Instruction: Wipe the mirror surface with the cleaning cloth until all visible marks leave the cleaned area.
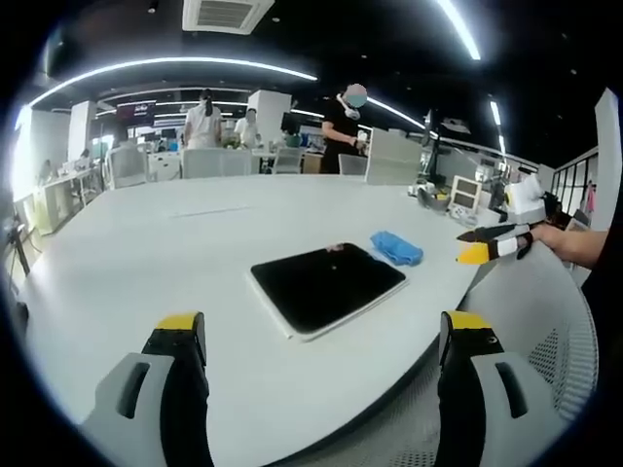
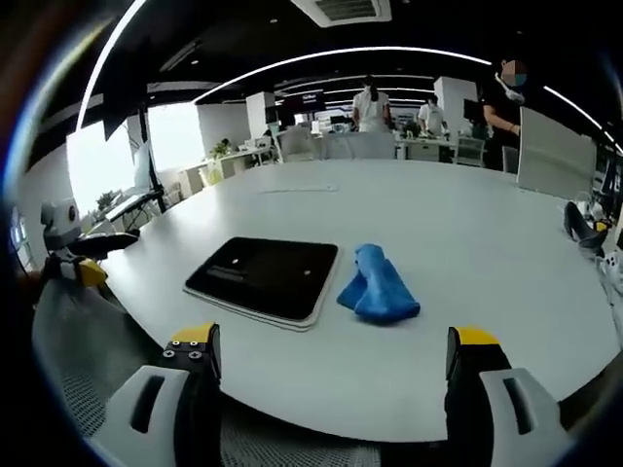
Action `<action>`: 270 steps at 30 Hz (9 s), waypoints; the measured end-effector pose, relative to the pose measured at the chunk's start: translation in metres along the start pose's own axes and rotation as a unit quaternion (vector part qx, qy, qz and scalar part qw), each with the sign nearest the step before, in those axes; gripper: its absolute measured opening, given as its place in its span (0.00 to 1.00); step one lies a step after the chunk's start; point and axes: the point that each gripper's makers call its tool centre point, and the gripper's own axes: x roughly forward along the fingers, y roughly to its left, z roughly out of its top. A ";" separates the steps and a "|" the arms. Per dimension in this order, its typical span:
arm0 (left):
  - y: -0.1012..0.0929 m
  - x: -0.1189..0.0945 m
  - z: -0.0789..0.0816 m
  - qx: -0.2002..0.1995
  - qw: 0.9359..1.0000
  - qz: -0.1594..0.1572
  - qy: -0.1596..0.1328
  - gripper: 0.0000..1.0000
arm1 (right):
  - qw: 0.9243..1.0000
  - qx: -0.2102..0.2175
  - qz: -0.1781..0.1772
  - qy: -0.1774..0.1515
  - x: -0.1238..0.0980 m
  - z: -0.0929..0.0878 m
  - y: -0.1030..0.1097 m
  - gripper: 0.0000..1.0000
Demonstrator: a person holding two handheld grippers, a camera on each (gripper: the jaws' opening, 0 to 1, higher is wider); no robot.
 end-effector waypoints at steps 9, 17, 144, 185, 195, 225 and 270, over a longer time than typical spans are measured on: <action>-0.003 0.000 -0.001 0.003 1.000 -0.007 0.005 0.99 | 1.000 -0.003 -0.016 0.001 0.000 0.001 -0.004 0.94; 0.000 -0.003 0.006 -0.011 1.000 0.009 -0.004 0.99 | 1.000 -0.007 0.003 0.002 0.000 0.000 0.003 0.94; -0.008 0.004 -0.002 0.040 0.999 -0.011 0.024 0.95 | 0.983 -0.139 0.015 0.119 0.138 0.051 -0.038 0.01; -0.015 0.004 -0.004 0.035 0.999 -0.025 0.034 0.93 | 0.976 -0.161 0.051 0.140 0.206 0.046 0.022 0.01; -0.014 0.004 -0.004 0.035 0.999 -0.024 0.032 0.93 | 0.975 -0.171 0.043 0.137 0.207 0.045 0.023 0.01; -0.015 0.004 -0.004 0.032 0.999 -0.026 0.030 0.92 | 0.975 -0.168 0.079 0.123 0.222 0.052 0.079 0.01; -0.017 0.006 -0.007 0.045 0.998 -0.039 0.036 0.92 | 0.972 -0.160 0.141 0.097 0.257 0.060 0.173 0.01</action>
